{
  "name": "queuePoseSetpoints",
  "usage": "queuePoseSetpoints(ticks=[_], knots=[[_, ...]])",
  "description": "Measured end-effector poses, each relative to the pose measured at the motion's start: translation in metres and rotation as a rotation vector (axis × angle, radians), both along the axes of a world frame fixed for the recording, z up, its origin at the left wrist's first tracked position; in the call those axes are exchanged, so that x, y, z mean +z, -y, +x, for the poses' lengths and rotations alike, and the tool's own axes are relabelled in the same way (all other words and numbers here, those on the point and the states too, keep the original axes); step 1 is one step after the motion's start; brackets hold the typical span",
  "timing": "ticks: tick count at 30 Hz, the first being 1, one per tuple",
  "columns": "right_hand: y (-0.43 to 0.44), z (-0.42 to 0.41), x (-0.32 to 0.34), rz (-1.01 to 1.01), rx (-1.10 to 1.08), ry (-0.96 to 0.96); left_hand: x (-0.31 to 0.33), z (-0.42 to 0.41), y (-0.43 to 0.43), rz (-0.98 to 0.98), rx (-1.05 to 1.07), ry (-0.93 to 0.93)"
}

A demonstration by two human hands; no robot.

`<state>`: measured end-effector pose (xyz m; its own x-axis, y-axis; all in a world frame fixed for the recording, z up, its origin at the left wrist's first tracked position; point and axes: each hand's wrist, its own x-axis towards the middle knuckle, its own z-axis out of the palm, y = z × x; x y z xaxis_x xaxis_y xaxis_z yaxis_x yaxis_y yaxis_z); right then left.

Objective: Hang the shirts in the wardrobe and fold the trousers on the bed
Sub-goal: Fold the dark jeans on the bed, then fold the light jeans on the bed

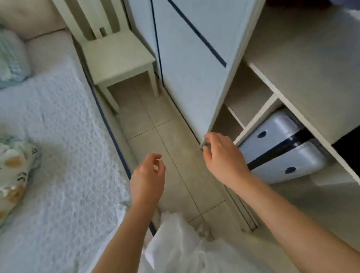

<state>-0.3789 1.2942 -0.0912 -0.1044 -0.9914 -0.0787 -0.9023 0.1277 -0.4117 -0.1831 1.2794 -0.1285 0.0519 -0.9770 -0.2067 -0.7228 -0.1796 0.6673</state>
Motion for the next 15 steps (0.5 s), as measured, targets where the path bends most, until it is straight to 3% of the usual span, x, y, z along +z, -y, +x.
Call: queuePoseSetpoints(ticks=[15], knots=[[0.108,0.225,-0.067,0.267,0.760,-0.148,-0.109,0.214,-0.052,0.341,0.600,0.120]])
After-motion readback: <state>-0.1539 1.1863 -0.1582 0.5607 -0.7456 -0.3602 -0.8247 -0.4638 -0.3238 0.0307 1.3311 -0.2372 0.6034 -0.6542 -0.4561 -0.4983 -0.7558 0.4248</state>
